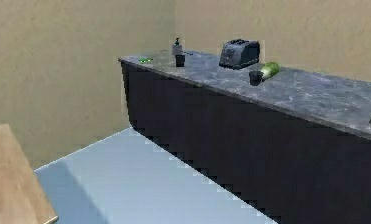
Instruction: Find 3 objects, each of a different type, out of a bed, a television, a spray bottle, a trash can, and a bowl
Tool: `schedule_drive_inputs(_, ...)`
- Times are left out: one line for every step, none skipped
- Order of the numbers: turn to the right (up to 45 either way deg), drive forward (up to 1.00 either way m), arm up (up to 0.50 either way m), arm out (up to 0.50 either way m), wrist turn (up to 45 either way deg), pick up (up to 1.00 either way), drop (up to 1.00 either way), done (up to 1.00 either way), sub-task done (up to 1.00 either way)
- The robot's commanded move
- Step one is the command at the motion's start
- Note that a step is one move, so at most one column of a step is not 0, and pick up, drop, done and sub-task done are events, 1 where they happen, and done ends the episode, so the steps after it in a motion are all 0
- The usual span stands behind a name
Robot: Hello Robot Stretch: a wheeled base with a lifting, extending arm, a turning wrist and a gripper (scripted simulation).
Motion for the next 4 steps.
schedule_drive_inputs(0.0, 0.65, 0.00, 0.00, 0.0, 0.00, 0.00, 0.00, 0.00)
schedule_drive_inputs(-45.0, 0.00, 0.00, 0.00, 0.0, 0.00, 0.00, 0.00, 0.00)
schedule_drive_inputs(-6.0, 0.00, 0.00, 0.00, 0.0, 0.00, 0.00, 0.00, 0.00)
schedule_drive_inputs(0.0, 1.00, 0.00, 0.00, 0.0, 0.00, 0.00, 0.00, 0.00)
